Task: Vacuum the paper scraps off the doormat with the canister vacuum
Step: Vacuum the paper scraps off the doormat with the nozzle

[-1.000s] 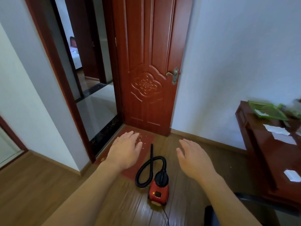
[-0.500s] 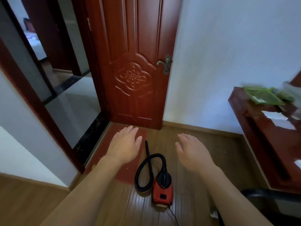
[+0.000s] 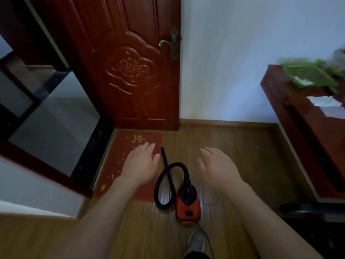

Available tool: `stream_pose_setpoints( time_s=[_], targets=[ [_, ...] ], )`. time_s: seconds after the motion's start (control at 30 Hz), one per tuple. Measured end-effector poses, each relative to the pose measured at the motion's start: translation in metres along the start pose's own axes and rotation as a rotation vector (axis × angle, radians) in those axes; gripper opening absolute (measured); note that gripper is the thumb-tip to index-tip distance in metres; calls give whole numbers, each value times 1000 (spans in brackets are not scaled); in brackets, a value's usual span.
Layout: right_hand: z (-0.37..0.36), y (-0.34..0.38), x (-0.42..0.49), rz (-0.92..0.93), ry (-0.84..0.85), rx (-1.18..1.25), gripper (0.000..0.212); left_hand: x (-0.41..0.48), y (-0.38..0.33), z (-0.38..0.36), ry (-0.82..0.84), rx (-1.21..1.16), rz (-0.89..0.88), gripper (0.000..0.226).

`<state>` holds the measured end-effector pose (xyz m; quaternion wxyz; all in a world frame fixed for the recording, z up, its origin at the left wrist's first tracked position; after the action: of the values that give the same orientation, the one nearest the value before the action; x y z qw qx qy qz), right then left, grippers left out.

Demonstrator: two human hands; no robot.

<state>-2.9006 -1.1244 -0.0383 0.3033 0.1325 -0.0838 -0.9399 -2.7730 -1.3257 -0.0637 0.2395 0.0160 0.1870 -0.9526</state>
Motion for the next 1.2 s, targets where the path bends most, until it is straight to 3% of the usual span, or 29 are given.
stream_pose_setpoints(
  time_s=[0.4,0.63,0.9,1.07,1.2],
  targets=[
    [-50,-33,114,46,148,30,42,86,12,-40,105,-13,108,57],
    [-106,-37,151,-66,264,52,42,143,41,-91,245,-41,80,58],
    [-226,-43,189,-288,416,112,41,207,97,-190,408,-98,11,49],
    [-324,-67,202,-379,538,172,31,232,126,-287,473,-132,4,50],
    [-398,-88,212,-406,589,173,37,239,141,-369,563,-141,17,54]
  ],
)
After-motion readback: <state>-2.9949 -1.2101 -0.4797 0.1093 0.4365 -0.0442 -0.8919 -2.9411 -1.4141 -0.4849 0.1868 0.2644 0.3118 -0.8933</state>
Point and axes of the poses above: each hand's wrist, its own x-axis towards the middle knuckle, its own z-axis out of the back of the hand, y = z × x, the point moved 3 cm from there along x, towards the middle knuckle, and after that the axes turned 10 degrees about -z, right-handed, at the moved point
